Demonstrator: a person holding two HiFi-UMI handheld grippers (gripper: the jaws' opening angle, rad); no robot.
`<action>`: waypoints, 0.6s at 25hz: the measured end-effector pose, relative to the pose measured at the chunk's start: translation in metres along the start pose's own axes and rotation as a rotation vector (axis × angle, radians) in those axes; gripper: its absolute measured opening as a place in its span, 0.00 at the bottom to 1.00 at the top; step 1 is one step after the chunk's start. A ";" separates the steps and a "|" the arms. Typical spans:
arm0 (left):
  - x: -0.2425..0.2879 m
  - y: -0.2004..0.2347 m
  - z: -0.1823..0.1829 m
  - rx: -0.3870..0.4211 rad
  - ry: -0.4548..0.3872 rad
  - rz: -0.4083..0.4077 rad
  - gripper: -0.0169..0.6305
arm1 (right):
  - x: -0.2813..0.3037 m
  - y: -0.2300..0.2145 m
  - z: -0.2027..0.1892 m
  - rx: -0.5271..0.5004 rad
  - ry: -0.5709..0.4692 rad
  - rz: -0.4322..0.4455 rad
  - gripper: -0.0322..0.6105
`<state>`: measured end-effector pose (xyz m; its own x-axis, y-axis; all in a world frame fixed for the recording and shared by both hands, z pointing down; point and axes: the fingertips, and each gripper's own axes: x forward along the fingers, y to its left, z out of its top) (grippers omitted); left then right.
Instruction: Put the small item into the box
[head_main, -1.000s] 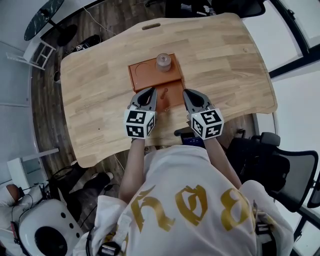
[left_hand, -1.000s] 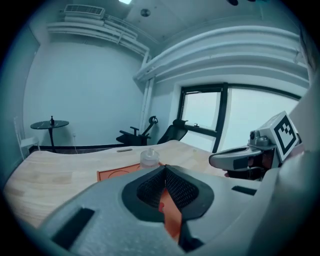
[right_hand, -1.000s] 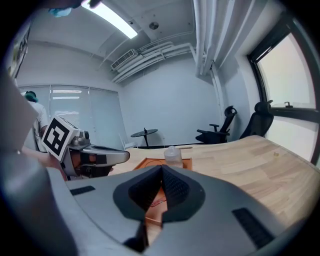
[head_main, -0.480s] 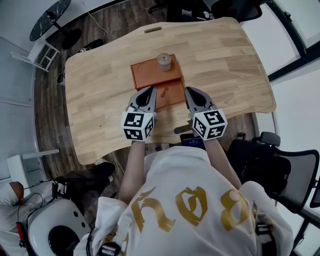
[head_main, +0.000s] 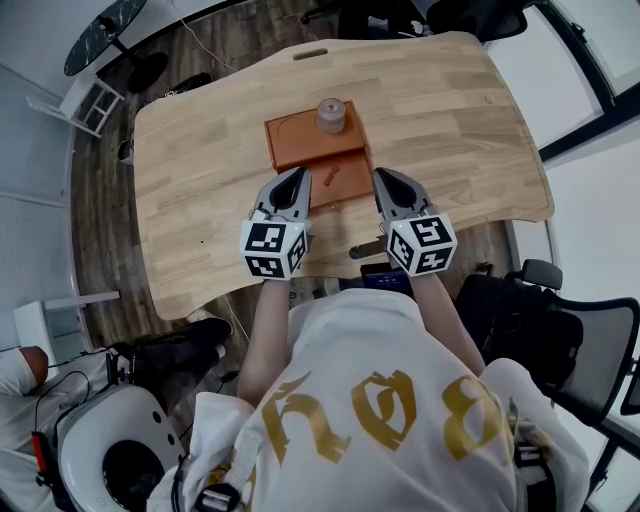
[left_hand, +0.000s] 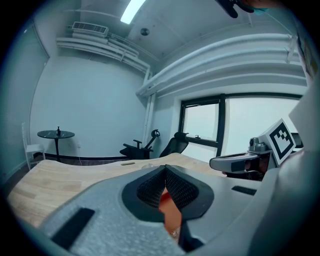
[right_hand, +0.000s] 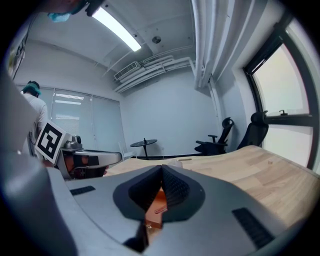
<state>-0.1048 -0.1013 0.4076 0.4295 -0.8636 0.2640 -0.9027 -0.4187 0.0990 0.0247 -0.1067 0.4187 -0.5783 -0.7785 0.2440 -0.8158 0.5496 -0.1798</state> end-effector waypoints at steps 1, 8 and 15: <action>0.000 0.000 0.000 0.001 0.001 0.000 0.04 | -0.001 -0.001 0.002 -0.011 -0.007 -0.009 0.07; 0.001 -0.002 0.002 0.009 -0.007 -0.004 0.04 | -0.003 -0.003 0.006 -0.023 -0.022 -0.014 0.07; 0.000 -0.009 0.002 0.013 -0.005 -0.004 0.04 | -0.010 -0.006 0.007 -0.024 -0.023 -0.020 0.07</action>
<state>-0.0964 -0.0982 0.4047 0.4332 -0.8634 0.2586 -0.9006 -0.4257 0.0873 0.0354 -0.1045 0.4106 -0.5616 -0.7961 0.2253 -0.8274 0.5406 -0.1522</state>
